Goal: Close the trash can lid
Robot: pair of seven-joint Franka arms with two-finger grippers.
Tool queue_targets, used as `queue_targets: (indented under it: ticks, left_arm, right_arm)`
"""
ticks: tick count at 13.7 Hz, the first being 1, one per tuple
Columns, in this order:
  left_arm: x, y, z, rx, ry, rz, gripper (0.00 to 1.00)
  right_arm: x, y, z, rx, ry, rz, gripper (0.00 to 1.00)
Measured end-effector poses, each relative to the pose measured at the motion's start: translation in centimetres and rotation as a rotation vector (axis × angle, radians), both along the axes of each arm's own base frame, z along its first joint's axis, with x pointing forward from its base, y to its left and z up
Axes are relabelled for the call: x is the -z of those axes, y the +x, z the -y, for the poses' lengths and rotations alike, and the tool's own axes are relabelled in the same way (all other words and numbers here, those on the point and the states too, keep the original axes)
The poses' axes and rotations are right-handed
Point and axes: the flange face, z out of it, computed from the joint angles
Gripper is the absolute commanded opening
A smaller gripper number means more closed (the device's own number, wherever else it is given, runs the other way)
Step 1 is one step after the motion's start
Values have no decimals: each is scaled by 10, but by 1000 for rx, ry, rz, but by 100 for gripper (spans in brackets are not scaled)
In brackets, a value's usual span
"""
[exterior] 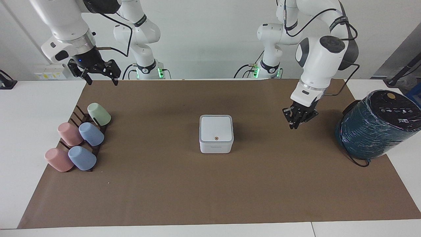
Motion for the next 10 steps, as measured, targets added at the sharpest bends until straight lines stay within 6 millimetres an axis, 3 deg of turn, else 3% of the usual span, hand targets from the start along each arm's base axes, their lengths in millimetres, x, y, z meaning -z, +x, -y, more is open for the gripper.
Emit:
queue_targets:
  ticks: [3, 4, 6, 10]
  left_arm:
    - [-40, -15, -26, -6, 9, -33, 27]
    - [-50, -19, -28, -7, 10, -43, 44]
    - [-67, -26, -29, -6, 12, -54, 60]
    - [-83, -39, -43, -28, 14, -84, 70]
  right_arm:
    - [0, 0, 0, 0, 0, 0, 100]
    - [0, 0, 0, 0, 0, 0, 100]
    - [0, 0, 0, 0, 0, 0, 100]
    - [1, 0, 0, 0, 0, -2, 100]
